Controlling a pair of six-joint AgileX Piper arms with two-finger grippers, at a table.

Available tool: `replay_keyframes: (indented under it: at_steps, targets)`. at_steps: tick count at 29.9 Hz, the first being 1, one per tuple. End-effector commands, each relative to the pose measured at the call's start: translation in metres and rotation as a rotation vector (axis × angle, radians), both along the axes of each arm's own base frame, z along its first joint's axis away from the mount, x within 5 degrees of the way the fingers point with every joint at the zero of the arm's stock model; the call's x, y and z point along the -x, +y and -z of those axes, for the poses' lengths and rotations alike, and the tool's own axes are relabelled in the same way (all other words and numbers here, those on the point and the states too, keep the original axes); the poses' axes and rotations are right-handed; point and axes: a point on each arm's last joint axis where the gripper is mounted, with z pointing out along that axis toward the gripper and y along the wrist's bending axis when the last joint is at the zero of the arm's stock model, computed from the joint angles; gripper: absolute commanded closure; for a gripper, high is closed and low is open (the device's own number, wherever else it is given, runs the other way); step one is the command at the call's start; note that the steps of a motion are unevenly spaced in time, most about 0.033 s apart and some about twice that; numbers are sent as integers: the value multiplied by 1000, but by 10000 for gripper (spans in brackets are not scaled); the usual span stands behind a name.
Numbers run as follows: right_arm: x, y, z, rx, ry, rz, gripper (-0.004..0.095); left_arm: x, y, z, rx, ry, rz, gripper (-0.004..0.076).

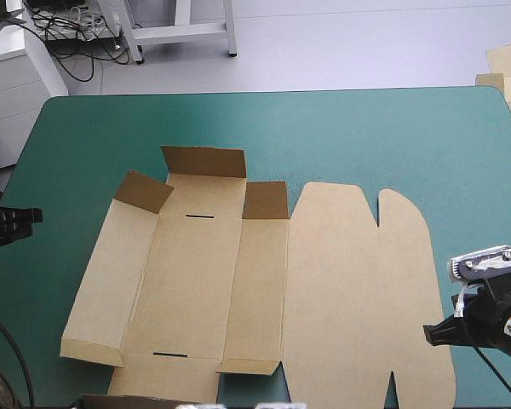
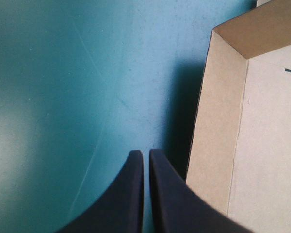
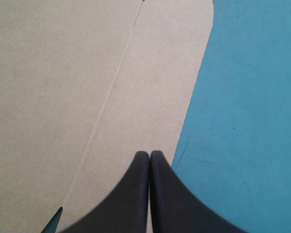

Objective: Fold the box

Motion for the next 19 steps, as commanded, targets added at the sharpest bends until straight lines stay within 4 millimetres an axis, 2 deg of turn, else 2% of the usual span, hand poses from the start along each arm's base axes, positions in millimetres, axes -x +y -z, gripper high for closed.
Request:
replay_keyframes:
  at_steps: [1, 4, 9, 11, 16, 19]
  targets:
    - [-3, -1, -9, 3, -67, 4, 928, 2, -5, -17, 18, -68, -15, 644]
    - [-3, -1, -9, 3, -69, 4, 928, 5, -9, -15, 49, -30, 3, 508]
    - [-3, -1, -9, 5, -69, 1, 928, 7, -10, -17, 59, -35, -15, 219]
    - [-3, -1, -9, 5, -69, 1, 928, 6, -11, -18, 62, -36, -16, 150]
    - [-3, -1, -9, 5, -69, 1, 928, 7, -12, -16, 70, -33, -19, 134]
    - [-3, -1, -9, 4, -69, -1, 928, 10, -14, -4, 96, -2, -17, 134]
